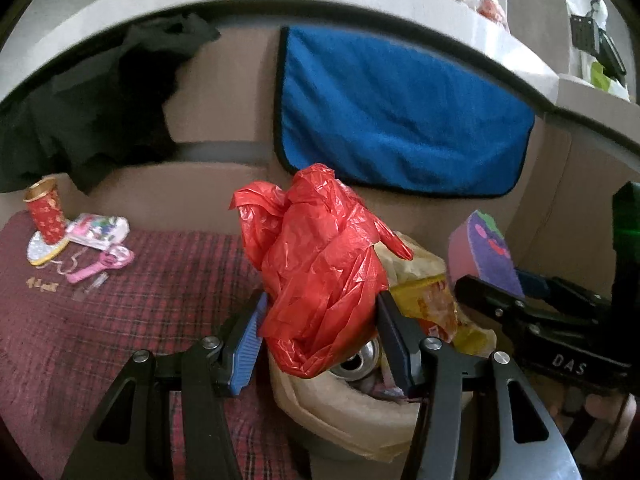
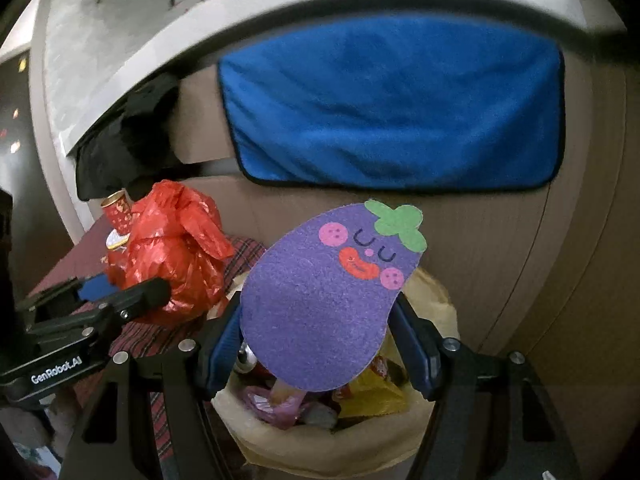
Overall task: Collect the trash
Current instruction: 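Carry the red bag and purple card over the bin, then open both grippers to drop the bag and card into the bin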
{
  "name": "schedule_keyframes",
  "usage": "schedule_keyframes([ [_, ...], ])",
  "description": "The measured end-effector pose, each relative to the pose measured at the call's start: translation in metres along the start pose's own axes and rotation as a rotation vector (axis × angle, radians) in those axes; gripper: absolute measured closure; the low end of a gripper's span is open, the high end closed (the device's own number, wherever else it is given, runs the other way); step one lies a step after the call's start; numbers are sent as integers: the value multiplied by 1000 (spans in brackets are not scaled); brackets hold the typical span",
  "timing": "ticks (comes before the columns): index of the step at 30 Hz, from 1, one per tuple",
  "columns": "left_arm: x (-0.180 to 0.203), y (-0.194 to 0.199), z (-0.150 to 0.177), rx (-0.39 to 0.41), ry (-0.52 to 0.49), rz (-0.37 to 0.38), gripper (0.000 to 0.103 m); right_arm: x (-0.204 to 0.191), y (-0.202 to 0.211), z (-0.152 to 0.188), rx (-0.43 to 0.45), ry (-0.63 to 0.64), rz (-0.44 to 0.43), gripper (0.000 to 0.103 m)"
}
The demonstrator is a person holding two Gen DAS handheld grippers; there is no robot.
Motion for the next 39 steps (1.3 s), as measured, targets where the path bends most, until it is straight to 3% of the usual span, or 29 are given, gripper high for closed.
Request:
schedule_keyframes([
  [10, 6, -59, 11, -135, 9, 75, 48, 41, -37, 31, -112, -145, -4, 37],
  [15, -1, -83, 18, -208, 60, 120, 48, 47, -46, 32, -127, -158, 0, 37],
  [23, -13, -94, 20, -255, 153, 233, 44, 41, -53, 39, -153, -124, 2, 35],
  [32, -40, -42, -7, -122, 204, 235, 41, 35, -26, 22, -65, -122, -13, 30],
  [39, -66, 7, -20, -1, 117, 70, 41, 0, -7, 6, -21, -24, 8, 30],
])
Point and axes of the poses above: each gripper's, at about its wrist camera, not at the fingertips, and y roughly against the way its jaws point, x to its right, z to its underside, the point moved 2 cm from there along -y, roughly the way its jaws point, and after that the axes turned 5 degrees about x, right-handed, at the moved point
